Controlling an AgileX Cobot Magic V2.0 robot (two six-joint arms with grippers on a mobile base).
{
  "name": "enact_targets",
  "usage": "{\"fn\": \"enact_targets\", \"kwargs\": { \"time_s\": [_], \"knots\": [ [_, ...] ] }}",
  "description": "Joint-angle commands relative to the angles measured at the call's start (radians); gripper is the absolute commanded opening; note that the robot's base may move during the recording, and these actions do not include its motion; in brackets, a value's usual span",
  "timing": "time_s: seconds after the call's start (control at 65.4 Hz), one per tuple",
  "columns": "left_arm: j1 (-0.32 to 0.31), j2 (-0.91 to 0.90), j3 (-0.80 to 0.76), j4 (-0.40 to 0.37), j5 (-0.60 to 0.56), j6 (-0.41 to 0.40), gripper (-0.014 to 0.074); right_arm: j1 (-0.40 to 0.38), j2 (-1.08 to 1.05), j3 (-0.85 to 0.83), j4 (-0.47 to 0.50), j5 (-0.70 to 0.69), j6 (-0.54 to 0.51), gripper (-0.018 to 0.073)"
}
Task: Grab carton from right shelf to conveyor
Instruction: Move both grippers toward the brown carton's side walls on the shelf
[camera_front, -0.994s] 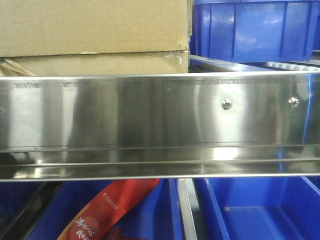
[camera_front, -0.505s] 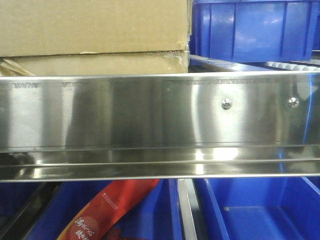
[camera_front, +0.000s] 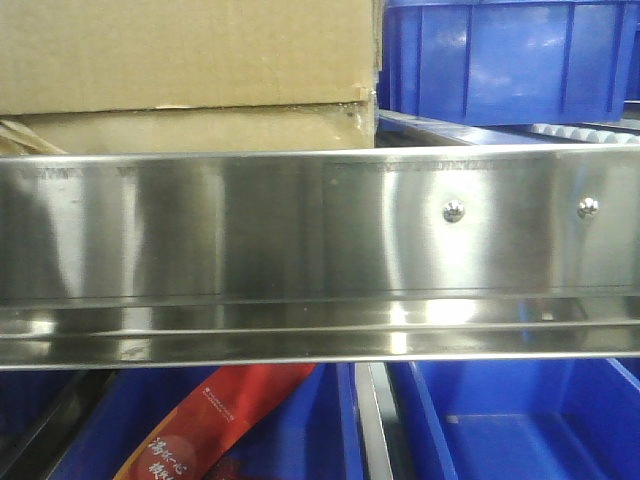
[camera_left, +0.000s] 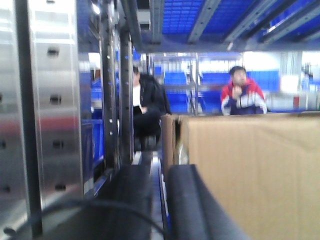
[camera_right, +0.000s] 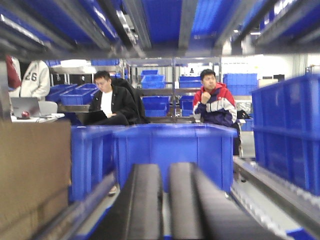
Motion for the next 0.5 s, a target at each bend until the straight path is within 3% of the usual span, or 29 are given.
{"fn": "enact_targets", "kwargs": {
  "time_s": [0.0, 0.092, 0.199, 0.337, 0.49],
  "knots": [
    [-0.001, 0.074, -0.123, 0.008, 0.133, 0.002, 0.021, 0.003, 0.062, -0.089, 0.003, 0.023, -0.008, 0.0237],
    [-0.001, 0.156, -0.24, 0.006, 0.194, 0.002, 0.0322, 0.003, 0.135, -0.162, 0.003, 0.023, -0.008, 0.0415],
    [-0.008, 0.219, -0.315, 0.007, 0.165, 0.002, 0.0433, 0.003, 0.216, -0.212, 0.003, 0.046, -0.008, 0.0568],
    [-0.048, 0.269, -0.37, 0.009, 0.173, 0.017, 0.0504, 0.009, 0.311, -0.252, 0.037, 0.072, -0.008, 0.0559],
    [-0.175, 0.348, -0.453, 0.009, 0.229, 0.113, 0.0479, 0.094, 0.425, -0.361, 0.078, 0.141, -0.008, 0.0559]
  ]
}}
